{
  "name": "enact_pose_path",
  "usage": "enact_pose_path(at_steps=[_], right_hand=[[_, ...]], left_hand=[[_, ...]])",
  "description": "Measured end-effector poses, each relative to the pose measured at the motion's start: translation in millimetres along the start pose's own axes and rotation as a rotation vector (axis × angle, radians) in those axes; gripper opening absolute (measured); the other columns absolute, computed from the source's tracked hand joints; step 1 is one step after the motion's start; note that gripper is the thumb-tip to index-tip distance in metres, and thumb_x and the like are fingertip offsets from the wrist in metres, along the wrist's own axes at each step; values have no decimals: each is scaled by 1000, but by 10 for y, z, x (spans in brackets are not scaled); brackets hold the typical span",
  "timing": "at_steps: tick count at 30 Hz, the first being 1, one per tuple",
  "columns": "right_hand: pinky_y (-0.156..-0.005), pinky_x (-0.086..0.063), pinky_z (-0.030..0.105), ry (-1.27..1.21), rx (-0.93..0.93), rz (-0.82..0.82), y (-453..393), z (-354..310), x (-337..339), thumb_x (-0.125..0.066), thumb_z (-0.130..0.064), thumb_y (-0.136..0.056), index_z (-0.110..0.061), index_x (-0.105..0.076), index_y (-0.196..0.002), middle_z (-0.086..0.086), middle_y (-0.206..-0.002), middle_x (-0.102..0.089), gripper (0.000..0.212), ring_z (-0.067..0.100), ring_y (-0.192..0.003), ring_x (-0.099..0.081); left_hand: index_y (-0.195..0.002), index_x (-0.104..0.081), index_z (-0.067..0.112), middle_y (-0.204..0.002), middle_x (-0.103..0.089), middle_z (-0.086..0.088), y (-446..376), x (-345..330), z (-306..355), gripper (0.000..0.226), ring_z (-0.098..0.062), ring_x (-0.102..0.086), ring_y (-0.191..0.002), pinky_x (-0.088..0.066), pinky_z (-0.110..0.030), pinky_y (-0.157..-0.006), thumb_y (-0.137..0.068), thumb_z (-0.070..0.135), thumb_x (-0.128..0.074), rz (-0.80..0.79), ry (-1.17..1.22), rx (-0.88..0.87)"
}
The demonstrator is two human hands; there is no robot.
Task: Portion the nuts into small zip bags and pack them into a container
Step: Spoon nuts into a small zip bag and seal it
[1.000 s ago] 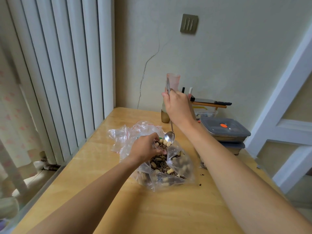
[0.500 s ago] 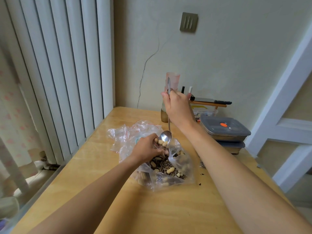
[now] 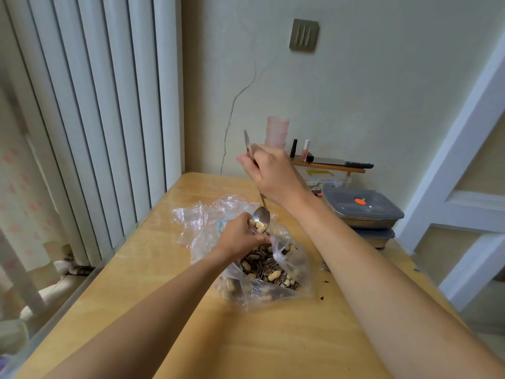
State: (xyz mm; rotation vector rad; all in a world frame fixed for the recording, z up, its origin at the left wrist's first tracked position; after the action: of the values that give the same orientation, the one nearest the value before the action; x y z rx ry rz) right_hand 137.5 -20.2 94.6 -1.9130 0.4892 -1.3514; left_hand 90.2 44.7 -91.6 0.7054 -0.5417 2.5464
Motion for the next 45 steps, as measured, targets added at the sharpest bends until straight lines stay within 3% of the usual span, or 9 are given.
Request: enact_pose_path(at_steps=[4,9,13,16,26,32,37,41,45], right_hand=[[-56,-39,35,59,107,57,-58,-165,68,-53,-27,-104,-8,-50,-80,9,-73,-55,30,34,-63,-51],[-48,-34,31,108,176,198,-76,-331,232,-47,-29,-104,-3,-56,-81,10,-69,-53,36,34,-53,-48],[-53,-36,32,119,152,93,-45,-254,99,-52,-27,-106,-3,-59,-87,10,-75,-58,31,35,-61,-53],[-63,-47,41,55,74,-44,3,-139,-57,-53,-27,-107,-3,-60,-93,8,-80,-57,28,32,-70,-55],[-60,-47,40,24,0,44,32,-33,-17,-53,-27,-105,-1,-61,-90,11,-79,-61,32,33,-68,-57],[-62,-41,36,-31,-7,1,32,-65,-53,-53,-26,-106,0,-59,-86,7,-76,-57,33,29,-67,-54],[-52,-39,33,62,51,183,42,-127,84,-45,-36,-106,-3,-58,-88,4,-74,-53,40,30,-59,-53],[-53,-29,26,76,99,273,36,-212,200,-49,-29,-105,-2,-58,-85,-3,-72,-43,35,21,-55,-42],[-52,-29,25,122,117,308,17,-248,252,-49,-29,-105,0,-60,-86,5,-70,-51,37,21,-53,-42]], left_hand=[[-95,-58,16,-81,-65,6,-10,69,79,56,-8,-57,-72,-41,-27,-60,-64,49,-92,92,95,-19],[-98,-57,19,-81,-66,10,-24,150,152,55,6,-57,-69,-39,-16,-57,-65,48,-91,155,168,-59],[-105,-56,16,-84,-64,6,7,49,-4,63,-9,-59,-74,-41,-24,-60,-66,52,-90,43,137,8],[-109,-54,16,-84,-59,9,50,21,-82,65,-4,-54,-73,-35,-22,-58,-67,50,-90,9,91,31],[-121,-41,16,-92,-61,4,68,38,-129,76,-4,-59,-75,-44,-15,-61,-68,34,-93,-148,141,27],[-124,-40,19,-105,-63,-9,55,114,-155,78,-11,-57,-79,-47,-25,-65,-69,39,-92,-109,102,18],[-123,-40,14,-102,-66,-7,61,143,-18,82,-7,-57,-74,-44,-10,-57,-65,34,-95,-78,133,-54],[-123,-40,16,-90,-65,0,43,246,128,88,-8,-58,-70,-42,-13,-55,-59,44,-94,27,140,-114],[-130,-34,16,-86,-67,0,27,233,109,93,-12,-63,-72,-50,-21,-64,-62,37,-94,59,78,-100]])
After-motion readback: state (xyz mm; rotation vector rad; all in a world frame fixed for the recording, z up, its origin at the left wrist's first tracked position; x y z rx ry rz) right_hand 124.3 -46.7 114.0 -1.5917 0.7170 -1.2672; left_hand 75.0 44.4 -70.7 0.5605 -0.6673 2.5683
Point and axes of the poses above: each hand's wrist, its own y-axis away from the middle knuckle, its own x-axis out of the back of the hand, z = x × y, the point moved 7 cm from there along -y, towards the middle knuckle
